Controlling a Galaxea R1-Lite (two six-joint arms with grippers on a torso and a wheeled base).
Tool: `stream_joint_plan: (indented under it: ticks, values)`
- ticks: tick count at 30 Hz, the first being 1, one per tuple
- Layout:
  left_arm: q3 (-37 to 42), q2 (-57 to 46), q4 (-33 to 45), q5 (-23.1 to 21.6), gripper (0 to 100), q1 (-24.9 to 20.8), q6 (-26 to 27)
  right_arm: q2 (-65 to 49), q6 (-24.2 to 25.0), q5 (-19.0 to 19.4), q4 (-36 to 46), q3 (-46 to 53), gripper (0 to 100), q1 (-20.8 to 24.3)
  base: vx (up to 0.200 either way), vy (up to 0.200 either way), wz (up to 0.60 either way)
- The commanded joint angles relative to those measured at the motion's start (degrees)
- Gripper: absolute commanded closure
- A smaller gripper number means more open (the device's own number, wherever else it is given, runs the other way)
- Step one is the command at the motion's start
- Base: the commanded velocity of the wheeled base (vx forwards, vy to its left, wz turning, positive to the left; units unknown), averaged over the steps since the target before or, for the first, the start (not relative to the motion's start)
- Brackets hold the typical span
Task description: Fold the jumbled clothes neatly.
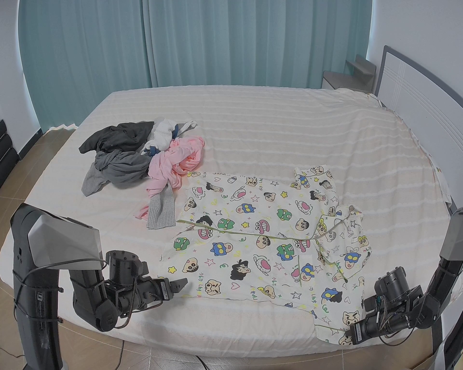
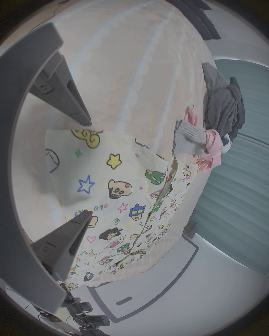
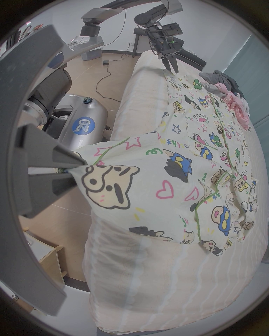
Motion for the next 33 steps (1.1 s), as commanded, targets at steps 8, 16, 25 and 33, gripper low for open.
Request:
stream_joint_plan:
  ticks: [8, 16, 25, 33]
  values:
    - [-3.9, 1.06, 6.53, -5.88, 0, 0.03, 0.23, 0.4, 0.01, 0.17, -0.88, -0.07, 100, 0.51, 0.0, 0.0, 0.0]
    - [-6.45, 1.06, 7.32, -6.06, 0, -0.06, 0.06, 0.23, 0.1, 0.09, -0.88, -0.16, 100, 0.69, 0.0, 0.0, 0.0]
    - [-5.22, 0.97, 6.97, -6.06, 100, -0.06, 0.23, 0.67, 0.18, 0.17, -0.88, -0.16, 100, 0.69, 0.0, 0.0, 0.0]
    - [-2.59, -1.14, 7.06, -6.06, 100, 0.2, 0.5, -0.04, 0.1, 0.0, -0.88, 0.72, 100, 0.51, 0.0, 0.0, 0.0]
